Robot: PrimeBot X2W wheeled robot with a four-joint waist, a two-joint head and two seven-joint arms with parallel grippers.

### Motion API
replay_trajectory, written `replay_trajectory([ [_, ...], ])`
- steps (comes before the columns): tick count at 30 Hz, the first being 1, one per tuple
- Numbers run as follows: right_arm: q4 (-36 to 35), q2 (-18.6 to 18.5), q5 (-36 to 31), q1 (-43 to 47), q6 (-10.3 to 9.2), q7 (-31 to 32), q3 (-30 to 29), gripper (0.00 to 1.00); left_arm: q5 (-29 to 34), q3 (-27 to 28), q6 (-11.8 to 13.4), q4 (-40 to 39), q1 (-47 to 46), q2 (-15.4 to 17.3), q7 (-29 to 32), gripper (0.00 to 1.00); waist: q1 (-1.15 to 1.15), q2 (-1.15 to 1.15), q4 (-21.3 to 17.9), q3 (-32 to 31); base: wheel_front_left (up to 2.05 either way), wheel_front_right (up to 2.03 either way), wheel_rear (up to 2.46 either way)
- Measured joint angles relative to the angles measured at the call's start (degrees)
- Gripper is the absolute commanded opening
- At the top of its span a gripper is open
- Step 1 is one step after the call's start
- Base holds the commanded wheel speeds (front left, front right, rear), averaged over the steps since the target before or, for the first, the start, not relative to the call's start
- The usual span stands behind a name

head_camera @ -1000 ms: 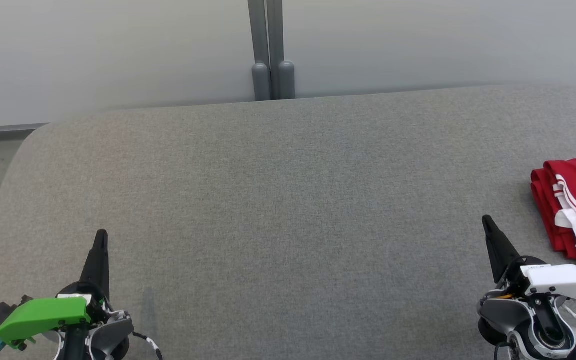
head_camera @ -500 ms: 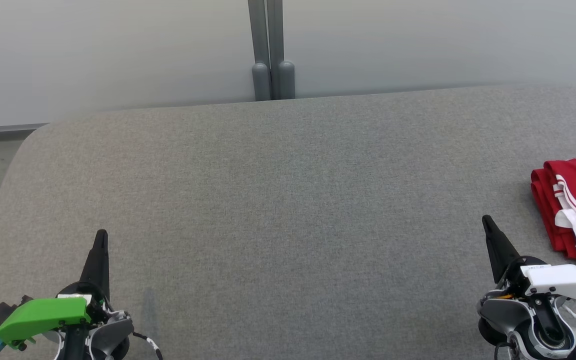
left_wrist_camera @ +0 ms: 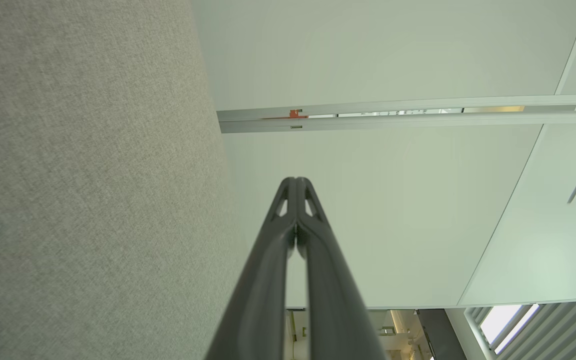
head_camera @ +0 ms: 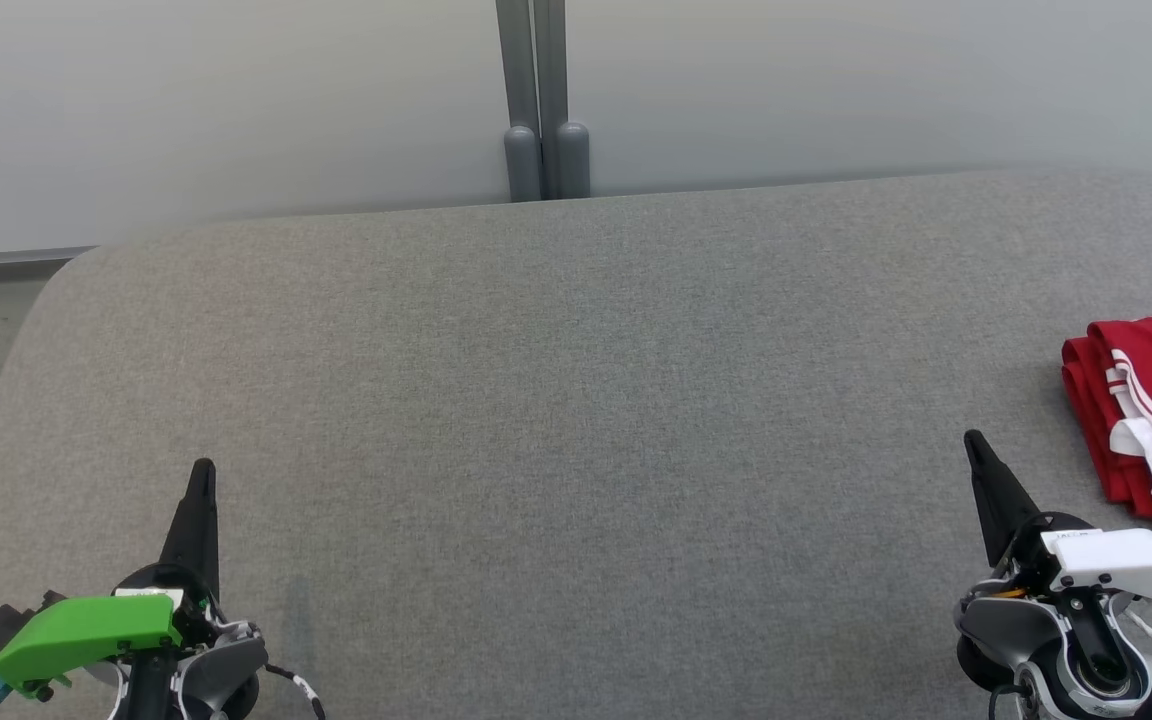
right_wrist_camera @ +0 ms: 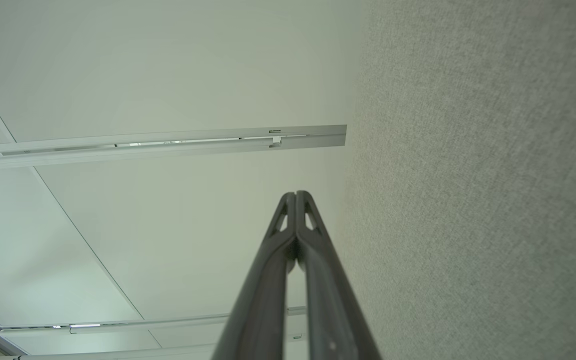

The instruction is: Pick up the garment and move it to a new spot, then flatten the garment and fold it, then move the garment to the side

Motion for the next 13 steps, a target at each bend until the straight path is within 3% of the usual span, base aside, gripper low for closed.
replay_trajectory([
  [13,0.0,0.0,0.0,0.0,0.0,0.0,0.0,0.0,0.0,0.0,0.0,0.0,0.0,0.0,0.0,0.0,0.0,0.0,0.0,0.0,0.0,0.0,0.0],
])
